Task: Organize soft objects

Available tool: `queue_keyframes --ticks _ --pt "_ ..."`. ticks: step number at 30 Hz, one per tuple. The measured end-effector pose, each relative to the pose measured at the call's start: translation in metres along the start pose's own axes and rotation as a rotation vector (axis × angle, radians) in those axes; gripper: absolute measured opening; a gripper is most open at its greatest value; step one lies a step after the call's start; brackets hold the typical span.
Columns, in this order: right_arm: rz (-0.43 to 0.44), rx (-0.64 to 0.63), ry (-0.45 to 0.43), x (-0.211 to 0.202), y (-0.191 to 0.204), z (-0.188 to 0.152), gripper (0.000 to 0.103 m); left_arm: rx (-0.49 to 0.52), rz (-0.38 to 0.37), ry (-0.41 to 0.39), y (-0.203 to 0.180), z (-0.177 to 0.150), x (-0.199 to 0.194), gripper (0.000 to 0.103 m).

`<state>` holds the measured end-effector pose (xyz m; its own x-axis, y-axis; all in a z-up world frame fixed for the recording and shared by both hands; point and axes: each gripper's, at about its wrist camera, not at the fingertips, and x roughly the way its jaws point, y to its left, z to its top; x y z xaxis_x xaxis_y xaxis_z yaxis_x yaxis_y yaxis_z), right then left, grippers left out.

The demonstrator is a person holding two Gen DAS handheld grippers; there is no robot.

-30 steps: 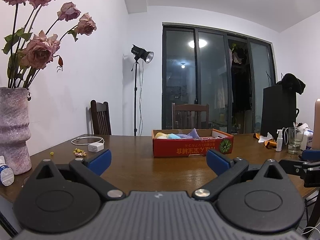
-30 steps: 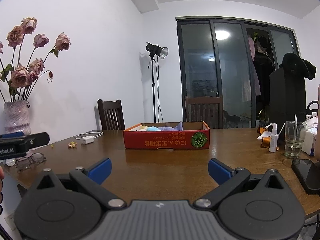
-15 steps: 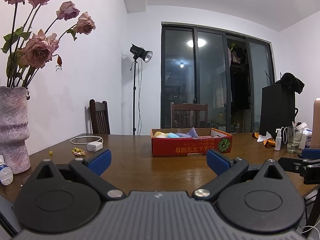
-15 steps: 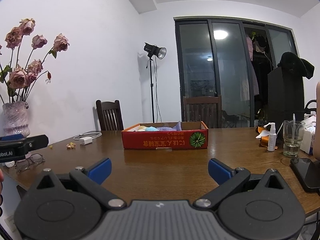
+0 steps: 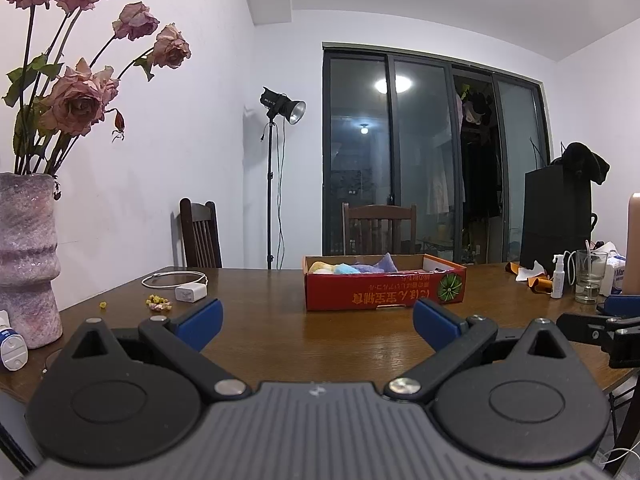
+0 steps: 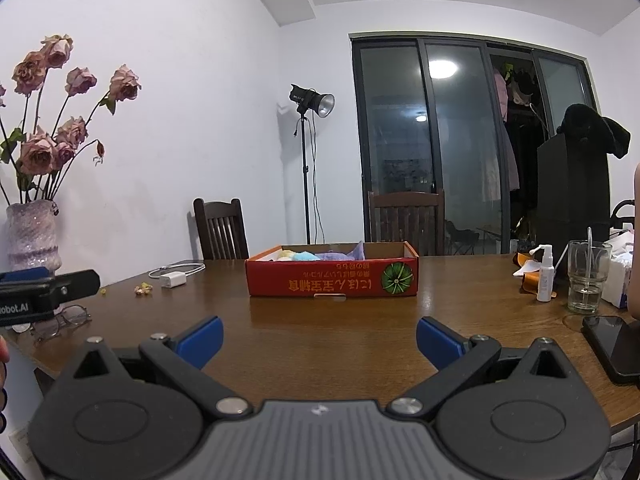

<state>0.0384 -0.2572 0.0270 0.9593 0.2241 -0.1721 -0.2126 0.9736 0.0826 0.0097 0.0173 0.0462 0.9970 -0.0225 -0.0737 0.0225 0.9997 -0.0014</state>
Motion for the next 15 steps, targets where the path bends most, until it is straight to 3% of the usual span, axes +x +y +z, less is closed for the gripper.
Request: queue_keyframes --ticks 15 --pt "0.0 0.001 -0.007 -0.0012 0.0006 0.0004 0.103 0.015 -0.008 -0.002 -0.0005 0.0001 0.0015 0.103"
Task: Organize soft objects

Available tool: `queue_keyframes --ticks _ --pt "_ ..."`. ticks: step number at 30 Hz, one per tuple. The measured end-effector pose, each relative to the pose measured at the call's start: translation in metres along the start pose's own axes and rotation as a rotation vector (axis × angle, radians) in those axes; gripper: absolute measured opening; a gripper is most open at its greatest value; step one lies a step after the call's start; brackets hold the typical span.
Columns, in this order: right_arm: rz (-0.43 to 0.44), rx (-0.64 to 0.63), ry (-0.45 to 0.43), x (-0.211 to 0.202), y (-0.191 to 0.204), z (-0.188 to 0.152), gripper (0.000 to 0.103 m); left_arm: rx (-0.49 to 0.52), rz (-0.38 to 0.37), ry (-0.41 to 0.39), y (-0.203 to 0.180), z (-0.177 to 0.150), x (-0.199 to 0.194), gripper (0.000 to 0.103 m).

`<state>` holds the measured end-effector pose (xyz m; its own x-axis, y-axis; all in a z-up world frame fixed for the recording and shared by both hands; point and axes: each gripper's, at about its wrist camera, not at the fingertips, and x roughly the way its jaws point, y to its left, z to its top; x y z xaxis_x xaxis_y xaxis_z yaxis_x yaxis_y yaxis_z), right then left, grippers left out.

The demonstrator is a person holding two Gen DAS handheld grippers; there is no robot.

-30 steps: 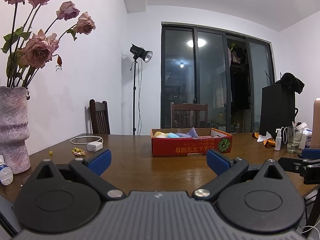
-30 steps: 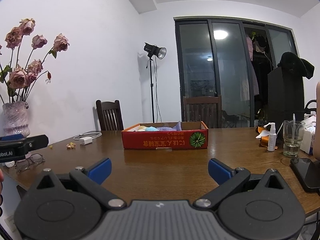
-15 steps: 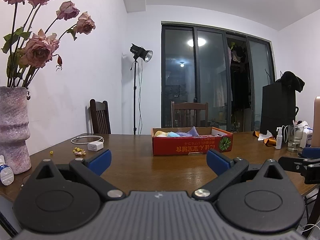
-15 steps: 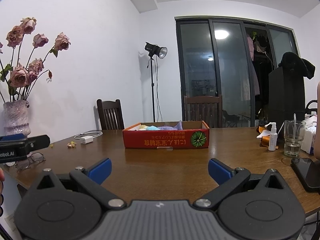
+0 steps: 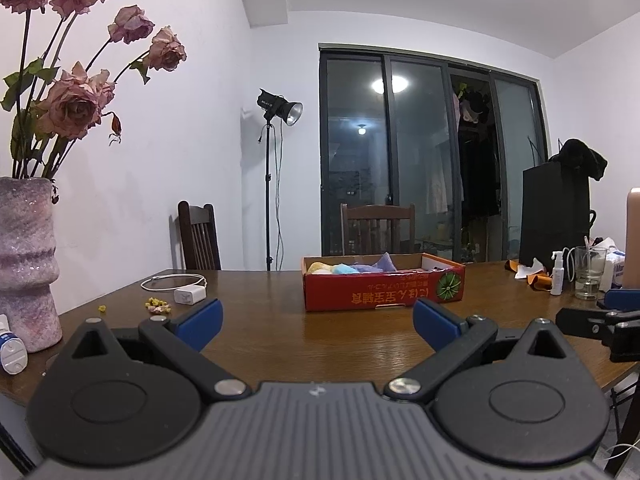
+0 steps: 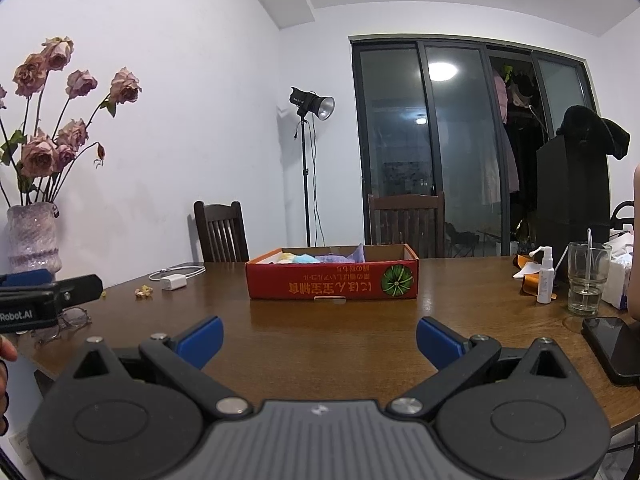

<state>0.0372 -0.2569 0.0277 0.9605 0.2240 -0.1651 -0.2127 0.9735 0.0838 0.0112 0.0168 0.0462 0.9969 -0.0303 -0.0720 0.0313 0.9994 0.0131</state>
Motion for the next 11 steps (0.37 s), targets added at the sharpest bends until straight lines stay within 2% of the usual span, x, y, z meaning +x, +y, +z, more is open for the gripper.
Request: queue_keyframes --ticks 11 --pt "-0.004 0.004 0.007 0.002 -0.0022 -0.0009 0.103 0.014 0.011 -0.039 -0.0024 -0.0018 -0.0033 0.103"
